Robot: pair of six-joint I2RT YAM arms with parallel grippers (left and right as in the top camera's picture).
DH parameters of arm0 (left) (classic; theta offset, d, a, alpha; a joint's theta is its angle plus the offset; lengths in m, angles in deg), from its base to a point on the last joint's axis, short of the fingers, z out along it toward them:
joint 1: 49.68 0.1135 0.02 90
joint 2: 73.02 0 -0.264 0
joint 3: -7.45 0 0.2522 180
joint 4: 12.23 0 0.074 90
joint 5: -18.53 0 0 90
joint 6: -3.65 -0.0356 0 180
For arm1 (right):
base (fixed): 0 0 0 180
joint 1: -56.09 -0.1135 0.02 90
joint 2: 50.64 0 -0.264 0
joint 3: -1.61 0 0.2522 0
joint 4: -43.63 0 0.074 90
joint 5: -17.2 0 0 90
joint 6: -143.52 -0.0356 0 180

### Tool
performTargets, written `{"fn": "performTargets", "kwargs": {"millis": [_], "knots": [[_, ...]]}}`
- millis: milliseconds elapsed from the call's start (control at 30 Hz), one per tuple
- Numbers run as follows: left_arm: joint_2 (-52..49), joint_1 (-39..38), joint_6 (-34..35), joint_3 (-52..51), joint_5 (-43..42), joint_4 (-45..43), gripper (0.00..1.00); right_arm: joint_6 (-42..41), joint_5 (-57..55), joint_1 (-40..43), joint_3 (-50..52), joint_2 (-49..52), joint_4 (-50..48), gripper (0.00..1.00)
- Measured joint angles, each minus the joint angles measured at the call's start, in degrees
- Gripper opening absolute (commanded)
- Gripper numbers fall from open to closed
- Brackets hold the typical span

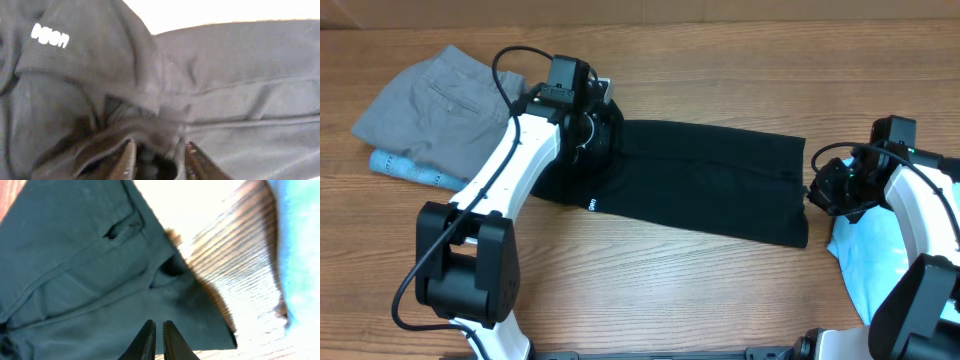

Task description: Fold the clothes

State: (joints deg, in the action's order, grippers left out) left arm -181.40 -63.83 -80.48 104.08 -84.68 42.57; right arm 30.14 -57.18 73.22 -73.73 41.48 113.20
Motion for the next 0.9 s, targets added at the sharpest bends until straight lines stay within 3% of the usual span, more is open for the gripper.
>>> {"fn": "performTargets", "kwargs": {"millis": [267, 600, 700, 733, 833, 900], "knots": [[0.0, 4.2, -1.2, 0.0, 4.1, 8.0, 0.52, -1.7, -2.3, 0.0, 0.1, 0.0, 0.0, 0.1], [-1.4, 5.1, -3.4, -1.2, 7.8, 5.7, 0.51, -2.1, -2.6, 0.0, 0.1, 0.0, 0.3, 0.1], [-3.9, 4.7, -3.6, -1.6, 8.1, 3.7, 0.4, -2.1, -2.6, 0.0, 0.1, 0.0, 0.3, 0.1], [-4.4, 4.7, -3.8, -1.8, 8.2, 3.1, 0.31, -2.1, -2.5, 0.0, 0.1, 0.0, 0.3, 0.1], [-5.6, 4.5, -4.6, -2.1, 8.3, 0.9, 0.2, -2.1, -2.6, 0.0, 0.1, 0.0, 0.2, 0.1], [-5.6, 4.5, -4.7, -2.1, 8.4, -0.2, 0.06, -2.1, -2.6, 0.0, 0.1, 0.0, 0.2, 0.1]]}}
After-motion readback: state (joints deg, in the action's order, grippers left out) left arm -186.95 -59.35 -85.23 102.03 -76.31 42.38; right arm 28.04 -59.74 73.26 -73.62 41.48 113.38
